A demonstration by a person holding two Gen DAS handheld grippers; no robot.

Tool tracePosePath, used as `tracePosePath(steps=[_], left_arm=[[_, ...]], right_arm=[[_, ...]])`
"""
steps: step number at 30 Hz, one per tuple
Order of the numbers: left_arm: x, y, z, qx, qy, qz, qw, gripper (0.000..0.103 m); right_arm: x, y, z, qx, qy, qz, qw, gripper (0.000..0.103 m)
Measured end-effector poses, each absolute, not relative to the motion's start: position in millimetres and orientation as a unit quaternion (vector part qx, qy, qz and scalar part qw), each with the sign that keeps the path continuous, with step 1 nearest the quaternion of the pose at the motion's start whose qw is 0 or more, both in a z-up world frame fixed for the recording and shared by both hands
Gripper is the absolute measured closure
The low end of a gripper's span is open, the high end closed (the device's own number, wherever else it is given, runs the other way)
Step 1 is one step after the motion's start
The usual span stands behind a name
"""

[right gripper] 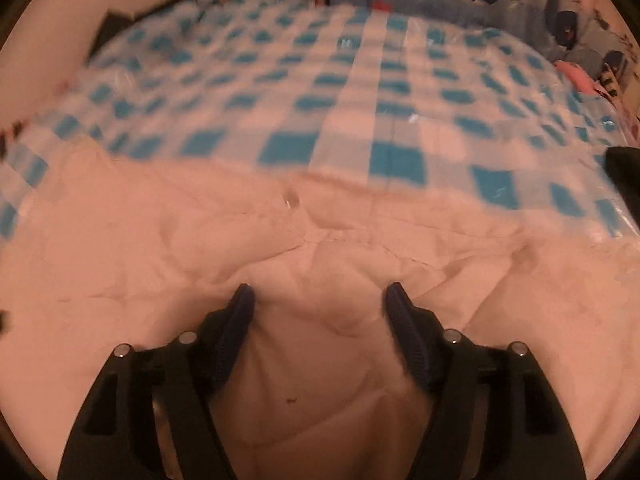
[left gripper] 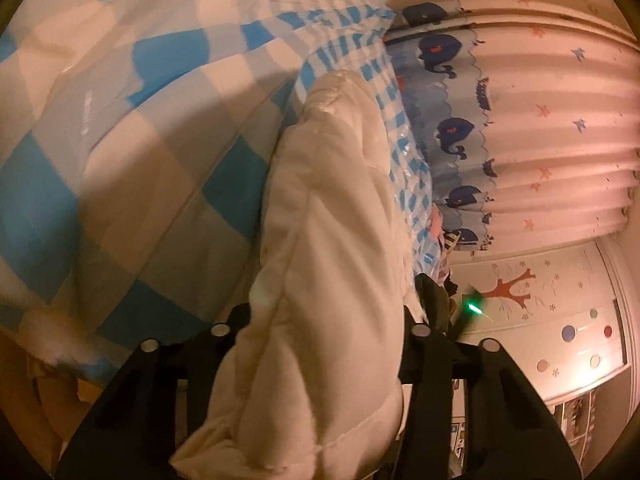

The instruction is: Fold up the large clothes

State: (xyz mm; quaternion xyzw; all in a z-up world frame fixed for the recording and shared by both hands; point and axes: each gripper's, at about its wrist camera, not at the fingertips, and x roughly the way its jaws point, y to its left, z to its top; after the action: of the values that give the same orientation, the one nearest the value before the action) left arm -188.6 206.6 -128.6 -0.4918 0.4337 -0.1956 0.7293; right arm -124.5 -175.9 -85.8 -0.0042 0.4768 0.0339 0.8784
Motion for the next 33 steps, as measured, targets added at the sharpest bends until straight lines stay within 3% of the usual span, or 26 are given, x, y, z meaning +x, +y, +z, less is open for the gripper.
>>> tracePosePath(steps=[4, 7, 10, 12, 15, 21, 26, 33], left_arm=[[-188.0, 205.6, -122.8, -0.478, 0.429, -0.194, 0.741, 0.067], [-192.4, 209.9, -127.0, -0.480, 0.436, -0.194, 0.736, 0.063], [-193.6, 212.8, -133.7, -0.484, 0.442, -0.183, 0.733, 0.049], [-193.3, 212.9, -138.8, -0.494, 0.444, -0.174, 0.727, 0.040], [-194.1, 208.1, -137.0, -0.497, 0.442, -0.170, 0.727, 0.040], [-198.1, 208.3, -132.3, -0.489, 0.441, -0.163, 0.735, 0.039], [-200.4, 205.0, -138.8, -0.498, 0.447, -0.153, 0.727, 0.036], [-199.5, 208.9, -138.6, -0.497, 0.445, -0.146, 0.731, 0.036]], right_arm=[[-126.1, -183.1, -74.9, 0.018, 0.488, 0.051, 0.871, 0.035], [-165.8, -181.7, -37.8, 0.004, 0.454, 0.063, 0.889, 0.034], [-203.6, -169.2, -26.2, -0.029, 0.447, 0.065, 0.892, 0.032], [-208.7, -158.9, -52.5, -0.069, 0.482, 0.058, 0.872, 0.028], [-199.9, -160.1, -72.1, -0.069, 0.492, 0.062, 0.865, 0.026], [-232.5, -153.6, -31.0, -0.049, 0.443, 0.070, 0.892, 0.025], [-230.8, -134.4, -73.7, -0.095, 0.481, 0.064, 0.869, 0.020], [-226.3, -132.9, -36.9, -0.097, 0.446, 0.055, 0.888, 0.020]])
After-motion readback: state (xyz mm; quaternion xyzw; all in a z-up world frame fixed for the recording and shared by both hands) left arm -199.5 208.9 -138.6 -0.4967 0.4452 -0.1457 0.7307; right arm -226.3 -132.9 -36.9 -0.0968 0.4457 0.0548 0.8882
